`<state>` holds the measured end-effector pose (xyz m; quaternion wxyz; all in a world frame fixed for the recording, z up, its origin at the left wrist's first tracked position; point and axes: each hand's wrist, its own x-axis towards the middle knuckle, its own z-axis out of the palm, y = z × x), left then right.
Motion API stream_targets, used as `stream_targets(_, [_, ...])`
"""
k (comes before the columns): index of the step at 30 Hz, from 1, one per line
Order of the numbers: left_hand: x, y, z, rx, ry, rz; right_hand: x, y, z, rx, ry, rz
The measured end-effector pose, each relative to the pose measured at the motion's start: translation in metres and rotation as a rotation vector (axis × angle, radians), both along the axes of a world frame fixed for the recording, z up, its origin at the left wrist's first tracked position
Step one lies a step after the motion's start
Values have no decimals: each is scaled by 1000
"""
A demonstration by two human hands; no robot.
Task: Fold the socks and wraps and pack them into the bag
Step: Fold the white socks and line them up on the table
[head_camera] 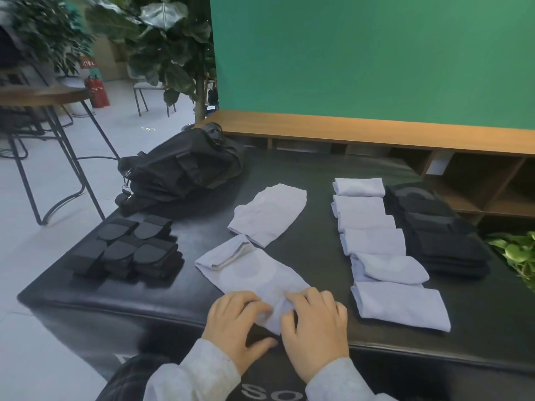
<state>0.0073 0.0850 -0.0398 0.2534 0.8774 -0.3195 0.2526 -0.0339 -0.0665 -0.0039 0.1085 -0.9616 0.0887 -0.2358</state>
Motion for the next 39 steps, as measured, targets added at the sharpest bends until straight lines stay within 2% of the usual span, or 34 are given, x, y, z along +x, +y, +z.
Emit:
stream_targets(6, [-3, 3, -6, -106, 77, 16, -13, 10, -3, 7, -21, 65])
stream_targets(12, [2, 18, 4, -121, 205, -102, -23, 3, -16, 79, -85, 143])
stream_targets(18, [-5, 32, 11, -257, 376, -160, -20, -7, -19, 88, -58, 234])
stream_targets(21, [-6, 37, 17, -214, 325, -141, -22, -8, -19, 133, -11, 281])
stream_targets(24, [-4, 38, 19, -75, 157, -88, -20, -6, -13, 189, -81, 319])
stream_targets(26, [-3, 38, 18, -49, 112, -13, -17, -6, -9, 195, -85, 325])
stream_targets(30, [-2, 34, 17, -78, 71, 100, -12, -7, 6, 329, 153, 285])
stream_targets(34, [1, 33, 16, -130, 80, 132, -9, -8, 13, 345, 242, 237])
stream_targets(39, [3, 30, 20, -161, 221, 203, 1, -6, 14, 308, 222, 170])
